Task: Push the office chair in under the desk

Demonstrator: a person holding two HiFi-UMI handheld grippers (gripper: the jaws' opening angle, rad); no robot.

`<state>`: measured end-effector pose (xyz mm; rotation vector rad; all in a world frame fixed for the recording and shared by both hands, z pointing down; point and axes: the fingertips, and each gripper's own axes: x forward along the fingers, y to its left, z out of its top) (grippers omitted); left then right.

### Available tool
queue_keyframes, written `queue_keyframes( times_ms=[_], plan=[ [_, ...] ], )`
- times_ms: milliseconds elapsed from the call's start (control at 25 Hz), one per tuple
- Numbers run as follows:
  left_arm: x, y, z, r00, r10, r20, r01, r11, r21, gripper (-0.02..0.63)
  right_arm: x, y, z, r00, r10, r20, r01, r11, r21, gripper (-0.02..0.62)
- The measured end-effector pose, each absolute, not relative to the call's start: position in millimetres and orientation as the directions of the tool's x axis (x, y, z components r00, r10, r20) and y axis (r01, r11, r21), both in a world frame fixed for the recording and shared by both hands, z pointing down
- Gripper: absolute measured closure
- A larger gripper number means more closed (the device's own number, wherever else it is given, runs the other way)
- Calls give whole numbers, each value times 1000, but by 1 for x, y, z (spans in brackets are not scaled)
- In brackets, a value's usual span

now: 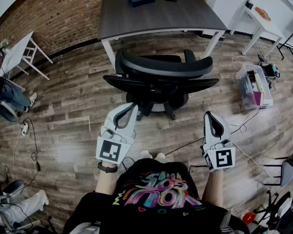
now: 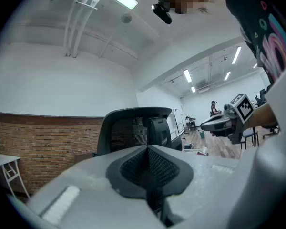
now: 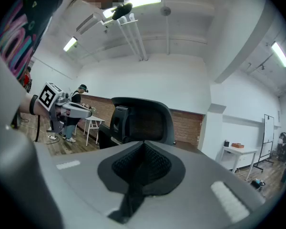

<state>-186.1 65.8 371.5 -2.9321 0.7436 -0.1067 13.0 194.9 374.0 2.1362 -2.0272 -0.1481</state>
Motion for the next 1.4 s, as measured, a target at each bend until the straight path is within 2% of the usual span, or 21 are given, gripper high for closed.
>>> queue_keyframes(
  times_ms=[440,480,720,840,920,1080,1400],
  plan=[
    [-187,64,386,878,-473,80,-457,-876,-156,604,14,194,386,87,-992,86,-975,-67,213,597],
    [-187,64,387,880,-468,85,-452,-878,-158,589,15,194,386,87,-992,88,-974,-67,216,595],
    [-187,59,383,884,-459,89,-439,-880,-181,513,18,190,373,44,-997,71,-969,-25,247,536],
    [-182,54,369,890,-451,74,-425,-876,-227,486,18,181,355,8,-999,51,-954,8,299,478],
    [-177,49,357,892,-449,58,-416,-864,-285,458,17,172,341,-13,-999,32,-941,23,337,436],
    [-169,42,333,886,-463,38,-399,-800,-449,412,10,156,316,-62,-998,2,-918,57,393,395],
    [-152,25,303,874,-483,61,-332,-683,-650,379,-7,127,298,-102,-991,85,-829,132,543,336]
  ],
)
